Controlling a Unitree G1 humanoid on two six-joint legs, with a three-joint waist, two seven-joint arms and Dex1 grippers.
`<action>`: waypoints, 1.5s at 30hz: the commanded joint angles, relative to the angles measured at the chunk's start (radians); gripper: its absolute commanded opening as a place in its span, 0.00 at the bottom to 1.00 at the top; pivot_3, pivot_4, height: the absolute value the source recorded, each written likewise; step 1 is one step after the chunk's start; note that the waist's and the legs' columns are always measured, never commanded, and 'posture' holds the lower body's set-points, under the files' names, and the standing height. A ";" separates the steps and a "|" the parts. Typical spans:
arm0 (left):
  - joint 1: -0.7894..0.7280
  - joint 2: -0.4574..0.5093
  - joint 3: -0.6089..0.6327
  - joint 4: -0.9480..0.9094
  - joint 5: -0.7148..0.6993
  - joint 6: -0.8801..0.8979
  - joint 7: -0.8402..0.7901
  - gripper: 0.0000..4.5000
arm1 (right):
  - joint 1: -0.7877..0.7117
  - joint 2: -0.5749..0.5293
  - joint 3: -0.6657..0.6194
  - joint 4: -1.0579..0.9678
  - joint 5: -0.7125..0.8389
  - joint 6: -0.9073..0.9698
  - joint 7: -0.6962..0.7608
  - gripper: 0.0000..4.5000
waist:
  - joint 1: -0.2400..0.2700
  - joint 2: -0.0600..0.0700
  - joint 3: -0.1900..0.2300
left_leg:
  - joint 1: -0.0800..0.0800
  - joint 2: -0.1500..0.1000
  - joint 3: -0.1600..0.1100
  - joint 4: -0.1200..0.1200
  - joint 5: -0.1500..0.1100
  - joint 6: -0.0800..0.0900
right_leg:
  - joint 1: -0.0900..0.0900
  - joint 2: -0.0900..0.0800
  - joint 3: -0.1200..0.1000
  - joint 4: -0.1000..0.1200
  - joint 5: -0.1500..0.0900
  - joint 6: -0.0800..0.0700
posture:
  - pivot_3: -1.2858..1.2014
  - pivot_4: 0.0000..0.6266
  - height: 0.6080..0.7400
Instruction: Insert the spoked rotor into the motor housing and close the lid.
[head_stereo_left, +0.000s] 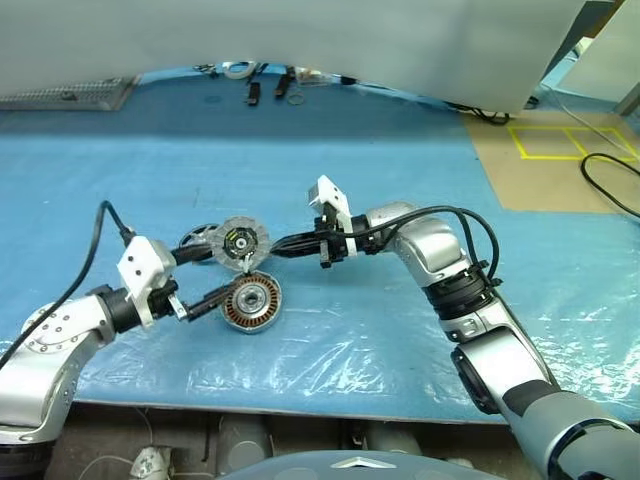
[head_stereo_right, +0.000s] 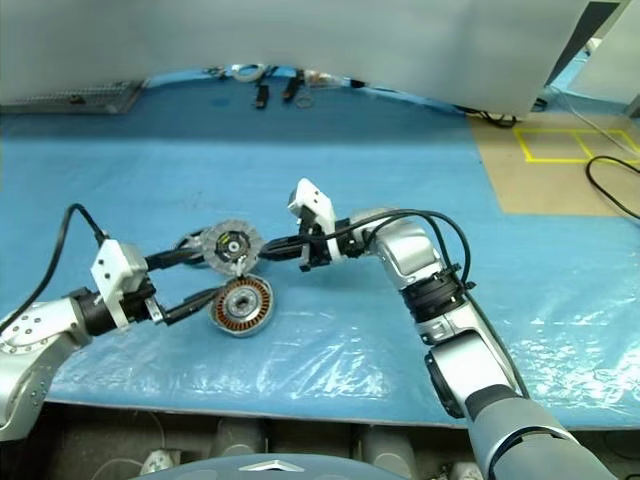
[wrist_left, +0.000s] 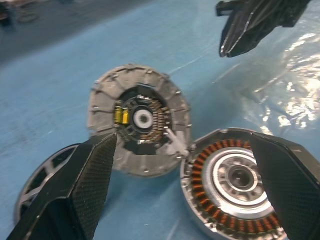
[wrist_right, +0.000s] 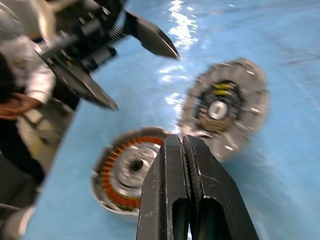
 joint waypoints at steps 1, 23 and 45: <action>-0.015 -0.009 0.035 0.005 -0.007 0.021 0.047 0.99 | 0.008 -0.032 -0.051 -0.035 -0.017 -0.064 -0.056 0.01 | 0.000 0.000 0.000 | 0.000 0.000 0.000 0.000 0.000 0.000 | 0.000 0.000 0.000 0.000 0.000 0.000 | 0.52 0.24 1.00; -0.052 -0.042 0.263 0.011 -0.164 0.309 0.262 0.99 | 0.145 -0.091 -0.075 -0.194 0.005 0.013 -0.145 0.01 | 0.002 -0.001 0.000 | 0.000 -0.001 0.000 0.001 0.000 0.000 | 0.000 0.000 0.000 0.001 0.000 0.000 | 0.52 0.24 1.00; -0.916 0.272 -0.435 0.997 0.371 -0.133 -0.511 0.99 | 0.164 -0.077 -0.057 -0.168 -0.006 -0.029 -0.182 0.01 | 0.028 -0.005 0.000 | 0.002 -0.001 -0.002 0.002 0.003 0.003 | 0.002 0.000 -0.002 0.001 0.000 0.000 | 0.52 0.24 1.00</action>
